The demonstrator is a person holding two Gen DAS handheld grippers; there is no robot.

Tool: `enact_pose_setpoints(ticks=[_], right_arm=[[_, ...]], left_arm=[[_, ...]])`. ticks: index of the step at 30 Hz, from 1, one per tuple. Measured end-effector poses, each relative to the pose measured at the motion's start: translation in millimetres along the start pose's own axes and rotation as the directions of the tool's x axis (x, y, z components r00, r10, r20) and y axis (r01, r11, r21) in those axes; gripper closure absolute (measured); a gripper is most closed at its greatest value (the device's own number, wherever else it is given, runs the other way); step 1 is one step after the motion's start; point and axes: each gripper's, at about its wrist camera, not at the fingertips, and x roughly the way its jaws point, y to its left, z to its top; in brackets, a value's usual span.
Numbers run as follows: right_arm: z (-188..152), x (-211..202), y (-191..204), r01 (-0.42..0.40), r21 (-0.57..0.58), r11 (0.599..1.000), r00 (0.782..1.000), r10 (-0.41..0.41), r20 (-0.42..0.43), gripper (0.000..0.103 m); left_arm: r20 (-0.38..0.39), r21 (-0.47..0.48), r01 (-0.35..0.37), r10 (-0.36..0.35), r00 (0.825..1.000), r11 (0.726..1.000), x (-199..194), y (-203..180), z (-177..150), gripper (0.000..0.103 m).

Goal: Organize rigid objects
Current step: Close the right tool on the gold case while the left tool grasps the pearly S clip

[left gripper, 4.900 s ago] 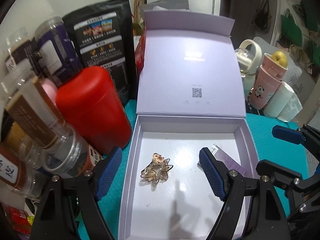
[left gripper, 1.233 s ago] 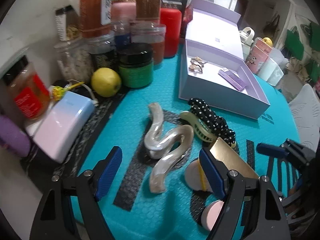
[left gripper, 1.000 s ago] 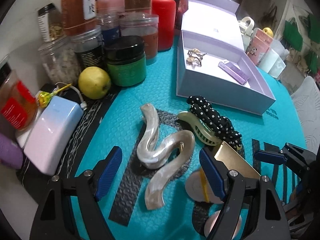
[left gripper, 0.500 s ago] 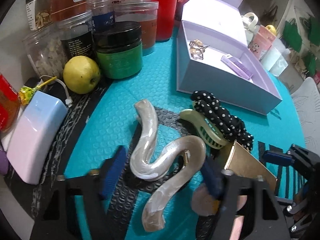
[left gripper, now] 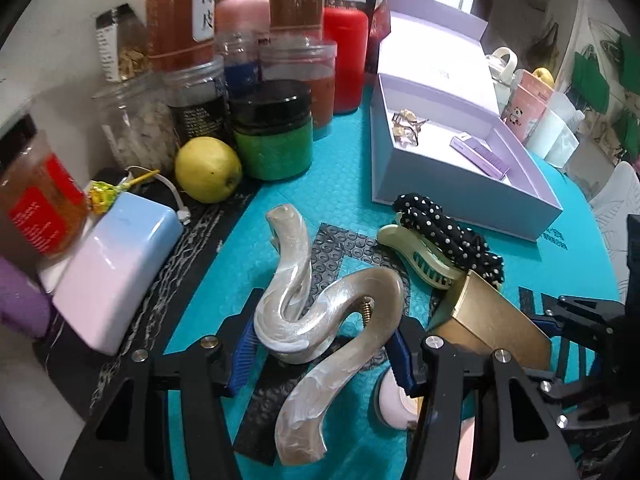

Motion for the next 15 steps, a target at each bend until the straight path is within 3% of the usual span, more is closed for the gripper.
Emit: enact_pose_setpoints(ticks=[15], right_arm=[[-9.1,-33.9,3.9,-0.012,0.003,1.000,0.997,0.012,0.079,0.059]], left_arm=[[0.015,0.041,0.020,-0.021,1.000,0.999,-28.2,-23.4,-6.6,0.048]])
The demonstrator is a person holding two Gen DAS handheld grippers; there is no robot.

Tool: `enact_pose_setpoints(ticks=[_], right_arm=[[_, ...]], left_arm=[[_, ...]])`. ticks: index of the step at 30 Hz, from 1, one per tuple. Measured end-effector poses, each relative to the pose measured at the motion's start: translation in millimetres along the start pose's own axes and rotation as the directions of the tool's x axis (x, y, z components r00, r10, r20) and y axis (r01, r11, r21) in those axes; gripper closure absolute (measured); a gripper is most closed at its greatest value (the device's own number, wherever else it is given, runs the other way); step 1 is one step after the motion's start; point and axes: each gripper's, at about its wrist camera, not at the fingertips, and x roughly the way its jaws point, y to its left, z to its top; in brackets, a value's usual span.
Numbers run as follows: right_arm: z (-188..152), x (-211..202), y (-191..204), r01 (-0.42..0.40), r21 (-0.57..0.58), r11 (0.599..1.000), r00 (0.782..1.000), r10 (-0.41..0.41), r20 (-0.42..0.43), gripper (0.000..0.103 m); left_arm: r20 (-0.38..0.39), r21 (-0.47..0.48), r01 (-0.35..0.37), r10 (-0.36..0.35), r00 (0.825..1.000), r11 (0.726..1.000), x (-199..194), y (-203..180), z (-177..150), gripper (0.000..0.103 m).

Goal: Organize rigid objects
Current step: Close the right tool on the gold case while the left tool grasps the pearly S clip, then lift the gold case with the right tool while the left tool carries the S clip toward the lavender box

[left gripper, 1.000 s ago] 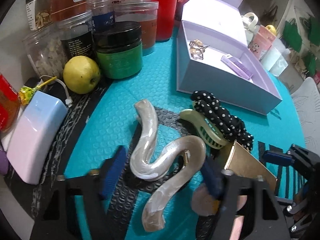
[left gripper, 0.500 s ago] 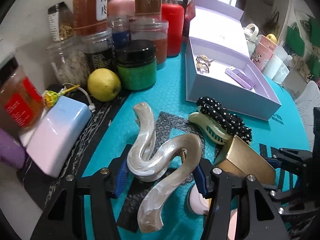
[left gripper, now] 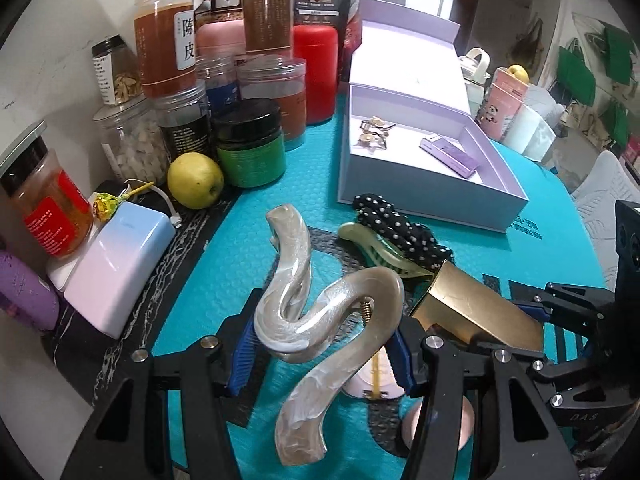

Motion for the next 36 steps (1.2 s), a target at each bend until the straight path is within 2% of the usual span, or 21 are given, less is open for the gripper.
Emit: enact_pose_setpoints(ticks=[16,22,30,36], right_arm=[[-15.4,-34.9,-2.4,0.051,0.051,0.997,0.998,-0.053,0.044,0.059],[-21.5,-54.0,-10.1,0.103,0.096,0.990,0.992,-0.109,0.057,0.059],[-26.9,-71.2,-18.6,0.131,0.145,0.981,0.989,-0.139,0.044,0.059],[-25.3,-85.6,-25.0,0.165,0.153,0.974,0.984,-0.174,0.048,0.059]], left_arm=[[0.008,0.049,0.062,-0.062,0.998,0.997,-9.4,-33.3,-6.4,0.048],[0.013,0.068,0.093,-0.094,0.995,0.993,-10.4,-49.2,-4.6,0.048],[-0.006,0.114,0.148,-0.149,0.989,0.982,-8.3,-73.7,-3.7,0.048],[-0.003,0.117,0.162,-0.163,0.987,0.980,-6.2,-84.5,2.5,0.048]])
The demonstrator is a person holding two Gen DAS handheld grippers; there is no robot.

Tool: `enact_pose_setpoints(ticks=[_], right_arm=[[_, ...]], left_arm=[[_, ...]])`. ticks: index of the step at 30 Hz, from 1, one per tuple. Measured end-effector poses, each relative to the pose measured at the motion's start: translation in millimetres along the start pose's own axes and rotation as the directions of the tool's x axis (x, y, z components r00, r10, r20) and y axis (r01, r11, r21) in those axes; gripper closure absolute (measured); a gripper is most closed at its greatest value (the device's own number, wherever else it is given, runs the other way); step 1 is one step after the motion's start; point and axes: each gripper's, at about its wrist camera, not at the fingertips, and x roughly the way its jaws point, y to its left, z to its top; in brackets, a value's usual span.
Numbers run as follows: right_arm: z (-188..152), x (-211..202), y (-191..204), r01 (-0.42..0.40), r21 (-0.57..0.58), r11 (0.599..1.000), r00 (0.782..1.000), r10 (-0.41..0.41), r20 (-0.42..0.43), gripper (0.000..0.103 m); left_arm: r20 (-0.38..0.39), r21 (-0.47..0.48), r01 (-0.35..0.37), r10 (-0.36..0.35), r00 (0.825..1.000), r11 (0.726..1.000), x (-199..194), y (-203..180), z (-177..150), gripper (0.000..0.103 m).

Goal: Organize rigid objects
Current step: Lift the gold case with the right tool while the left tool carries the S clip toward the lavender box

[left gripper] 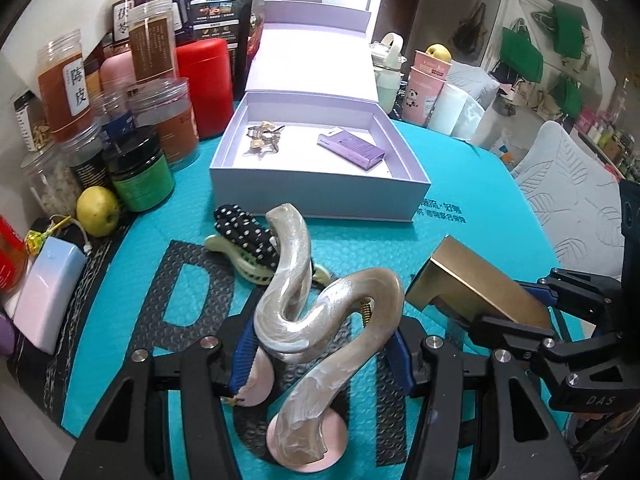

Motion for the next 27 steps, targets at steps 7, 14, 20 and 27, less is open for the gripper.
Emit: enact_pose_setpoints(ticks=[7,14,20,27], right_arm=[[10.7,-8.9,-11.7,0.015,0.015,1.000,1.000,-0.015,0.010,0.059],[23.9,-4.9,-20.2,-0.011,0.035,0.999,1.000,0.011,0.008,0.059],[41.2,-2.2,-23.7,-0.004,0.027,1.000,1.000,0.003,0.029,0.059],[62.7,-6.8,-24.2,0.006,-0.002,1.000,0.998,-0.006,0.065,0.059]], left_arm=[[0.012,0.017,0.015,-0.016,1.000,1.000,2.3,-9.1,12.8,0.048],[0.024,0.025,0.021,-0.022,0.999,0.999,4.4,-12.3,27.4,0.048],[0.044,0.002,0.022,-0.022,0.999,1.000,5.6,-8.6,41.4,0.048],[0.077,0.005,0.013,-0.013,0.997,1.000,2.7,-2.9,63.0,0.048]])
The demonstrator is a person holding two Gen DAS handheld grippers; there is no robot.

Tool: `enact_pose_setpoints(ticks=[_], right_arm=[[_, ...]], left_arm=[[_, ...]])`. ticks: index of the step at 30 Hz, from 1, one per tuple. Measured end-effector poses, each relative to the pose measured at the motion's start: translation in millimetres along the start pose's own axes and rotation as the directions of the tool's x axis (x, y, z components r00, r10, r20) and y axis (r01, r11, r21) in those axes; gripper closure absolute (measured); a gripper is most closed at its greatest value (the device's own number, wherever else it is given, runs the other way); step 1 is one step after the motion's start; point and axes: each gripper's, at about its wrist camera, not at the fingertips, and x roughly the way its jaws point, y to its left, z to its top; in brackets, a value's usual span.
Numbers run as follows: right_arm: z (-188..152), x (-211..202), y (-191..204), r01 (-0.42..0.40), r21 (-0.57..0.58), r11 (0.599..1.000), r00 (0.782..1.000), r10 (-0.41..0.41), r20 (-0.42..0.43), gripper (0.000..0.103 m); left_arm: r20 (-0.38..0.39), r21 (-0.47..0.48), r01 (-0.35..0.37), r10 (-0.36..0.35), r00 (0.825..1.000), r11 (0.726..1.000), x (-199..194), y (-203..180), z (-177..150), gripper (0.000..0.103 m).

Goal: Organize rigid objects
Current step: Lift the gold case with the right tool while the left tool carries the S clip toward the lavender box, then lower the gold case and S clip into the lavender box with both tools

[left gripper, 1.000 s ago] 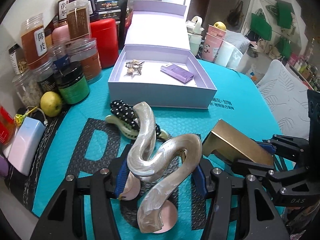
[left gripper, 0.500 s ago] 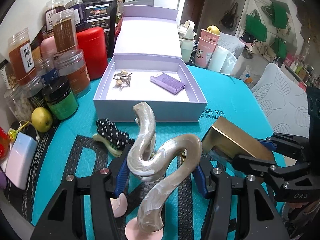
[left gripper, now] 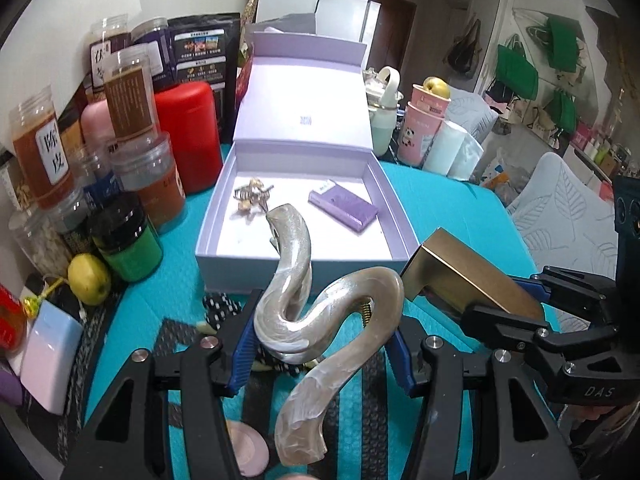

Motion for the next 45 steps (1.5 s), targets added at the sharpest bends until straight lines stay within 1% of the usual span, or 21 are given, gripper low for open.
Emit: enact_pose_setpoints(ticks=[9,13,24,26,28,30,34,38,45], right_arm=[[29.2,3.8,-7.9,0.000,-0.031,1.000,1.000,0.001,0.022,0.059],[40.4,11.0,-13.2,0.011,-0.052,0.999,1.000,-0.010,0.027,0.059],[75.2,28.0,-35.3,0.029,-0.076,0.997,0.998,-0.024,0.065,0.059],[80.6,31.1,-39.3,0.027,-0.079,0.997,0.997,-0.022,0.068,0.059],[86.6,34.5,-44.7,0.024,-0.084,0.996,0.997,-0.018,0.072,0.059],[91.3,36.9,-48.6,0.031,-0.085,0.996,0.996,-0.024,0.081,0.059],[102.0,43.2,-59.1,0.039,-0.087,0.995,0.995,-0.031,0.090,0.059],[110.1,49.7,-68.5,0.045,-0.089,0.995,0.995,-0.037,0.091,0.059],[123.1,67.6,-86.3,0.065,-0.092,0.994,0.995,-0.057,0.083,0.059]], left_arm=[[0.022,0.014,-0.004,0.004,1.000,1.000,7.2,4.3,24.4,0.048],[0.027,0.009,0.018,-0.018,0.999,1.000,14.2,4.5,37.3,0.048],[0.049,0.026,-0.005,0.004,0.999,1.000,35.7,6.0,77.6,0.048],[0.054,0.031,-0.021,0.019,0.998,0.999,39.0,6.5,85.3,0.048],[0.068,0.050,-0.080,0.077,0.995,0.996,42.7,4.6,93.0,0.048],[0.081,0.070,-0.109,0.103,0.991,0.992,46.2,3.3,101.0,0.048],[0.082,0.085,-0.129,0.122,0.989,0.988,58.9,0.8,116.3,0.048],[0.073,0.090,-0.126,0.119,0.990,0.988,73.9,-0.7,129.4,0.048],[0.046,0.090,-0.129,0.126,0.991,0.988,100.4,3.3,141.7,0.048]])
